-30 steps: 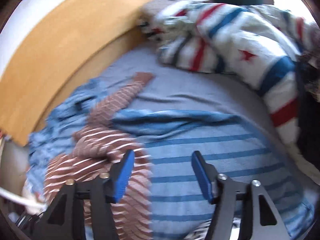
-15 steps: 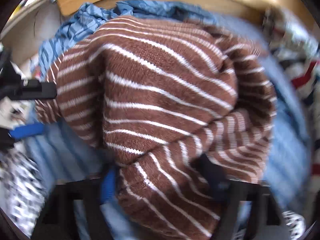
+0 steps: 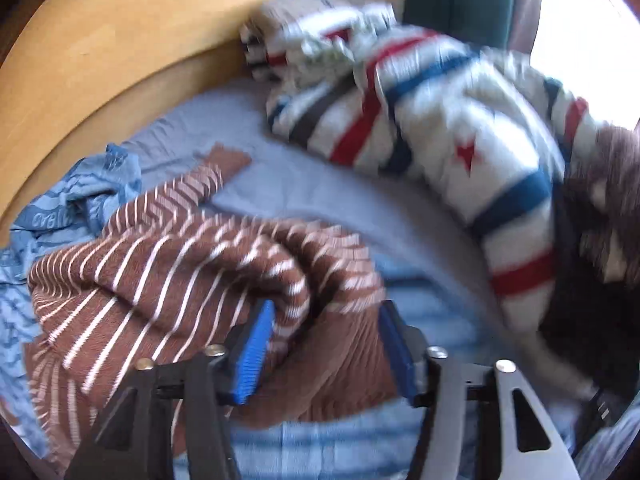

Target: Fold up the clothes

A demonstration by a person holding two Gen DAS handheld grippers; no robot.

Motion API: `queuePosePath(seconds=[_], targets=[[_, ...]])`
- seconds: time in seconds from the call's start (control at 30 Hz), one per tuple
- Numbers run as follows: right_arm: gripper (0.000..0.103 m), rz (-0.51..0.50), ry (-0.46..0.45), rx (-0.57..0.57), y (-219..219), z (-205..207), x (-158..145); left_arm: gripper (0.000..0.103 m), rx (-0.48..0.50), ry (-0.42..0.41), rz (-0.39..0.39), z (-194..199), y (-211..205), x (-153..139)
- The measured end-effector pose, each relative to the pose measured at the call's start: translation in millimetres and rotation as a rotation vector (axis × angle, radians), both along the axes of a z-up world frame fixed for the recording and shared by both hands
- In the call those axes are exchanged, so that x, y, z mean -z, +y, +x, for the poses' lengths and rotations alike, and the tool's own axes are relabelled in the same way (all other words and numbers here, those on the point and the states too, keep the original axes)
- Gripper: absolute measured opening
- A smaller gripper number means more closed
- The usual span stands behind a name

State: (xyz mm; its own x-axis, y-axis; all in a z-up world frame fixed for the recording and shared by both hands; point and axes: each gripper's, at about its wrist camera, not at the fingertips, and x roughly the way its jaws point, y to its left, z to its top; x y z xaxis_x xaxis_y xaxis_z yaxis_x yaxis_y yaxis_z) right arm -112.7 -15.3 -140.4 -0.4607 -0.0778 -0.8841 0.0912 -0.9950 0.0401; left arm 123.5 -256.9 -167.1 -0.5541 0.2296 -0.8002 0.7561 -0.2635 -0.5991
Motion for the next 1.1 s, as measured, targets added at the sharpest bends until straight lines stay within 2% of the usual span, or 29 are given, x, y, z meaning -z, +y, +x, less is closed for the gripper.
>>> queuePosePath(seconds=[0.1,0.17,0.27,0.33,0.37,0.4,0.43,0.47,0.5,0.53,0.57,0.63,0.67,0.77,0.8,0.83,0.87,0.9,0.93,0.97,1.0,1.03,1.1], targets=[[0.068,-0.158,-0.060,-0.086,7,36,12,0.078,0.019,-0.031,0.014,-13,7,17],[0.068,-0.229,-0.073,-0.181,-3,54,13,0.078,0.016,-0.041,0.020,-17,11,21],[0.069,-0.259,0.012,-0.367,-36,75,-9,0.078,-0.007,-0.039,0.007,-22,7,24],[0.085,-0.260,0.098,-0.498,-66,89,-27,0.078,-0.024,-0.076,0.000,-24,4,30],[0.092,-0.228,0.115,-0.533,-83,89,-26,0.074,-0.036,-0.126,-0.015,-26,3,35],[0.092,-0.195,0.131,-0.567,-99,88,-24,0.067,-0.047,-0.178,-0.036,-26,1,41],[0.092,-0.162,0.145,-0.600,-116,87,-22,0.044,-0.049,-0.232,-0.047,-24,-1,49],[0.092,-0.111,0.111,-0.617,-131,87,-14,0.024,-0.051,-0.285,-0.057,-23,-2,56],[0.082,-0.059,0.050,-0.630,-143,81,1,0.019,-0.058,-0.288,-0.049,-19,-4,62],[0.066,-0.028,0.003,-0.623,-147,76,17,0.012,-0.077,-0.264,-0.039,-14,-6,64],[0.028,-0.032,0.001,-0.598,-138,73,25,0.011,-0.103,-0.230,-0.024,-6,-9,63],[0.020,-0.124,-0.010,-0.479,-105,60,24,0.011,-0.151,-0.167,-0.048,8,-13,48],[0.018,-0.168,-0.021,-0.381,-81,49,19,0.011,-0.155,-0.142,-0.066,10,-14,40],[0.015,-0.122,0.037,-0.120,-20,36,4,0.011,-0.133,-0.109,-0.073,6,-9,16],[0.020,-0.102,0.004,-0.050,-4,34,9,0.011,-0.124,-0.102,-0.068,3,-6,9],[0.021,-0.082,-0.029,0.018,10,31,15,0.012,-0.086,-0.102,-0.048,-5,1,7],[0.021,-0.075,-0.055,0.049,17,33,22,0.018,-0.026,-0.140,-0.034,-17,11,7],[0.026,-0.069,-0.080,0.079,24,35,30,0.023,0.036,-0.183,-0.022,-29,22,7],[0.035,-0.071,-0.098,0.105,26,41,32,0.038,0.085,-0.202,-0.016,-38,32,7],[0.052,-0.092,-0.102,0.130,25,46,32,0.055,0.124,-0.190,-0.018,-48,41,5],[0.060,-0.113,-0.105,0.152,25,51,32,0.062,0.144,-0.165,-0.020,-53,46,1],[0.062,-0.137,-0.096,0.144,27,53,26,0.071,0.156,-0.132,-0.024,-57,51,-5],[0.065,-0.182,-0.060,0.110,31,56,9,0.072,0.170,-0.069,-0.045,-62,54,-19]])
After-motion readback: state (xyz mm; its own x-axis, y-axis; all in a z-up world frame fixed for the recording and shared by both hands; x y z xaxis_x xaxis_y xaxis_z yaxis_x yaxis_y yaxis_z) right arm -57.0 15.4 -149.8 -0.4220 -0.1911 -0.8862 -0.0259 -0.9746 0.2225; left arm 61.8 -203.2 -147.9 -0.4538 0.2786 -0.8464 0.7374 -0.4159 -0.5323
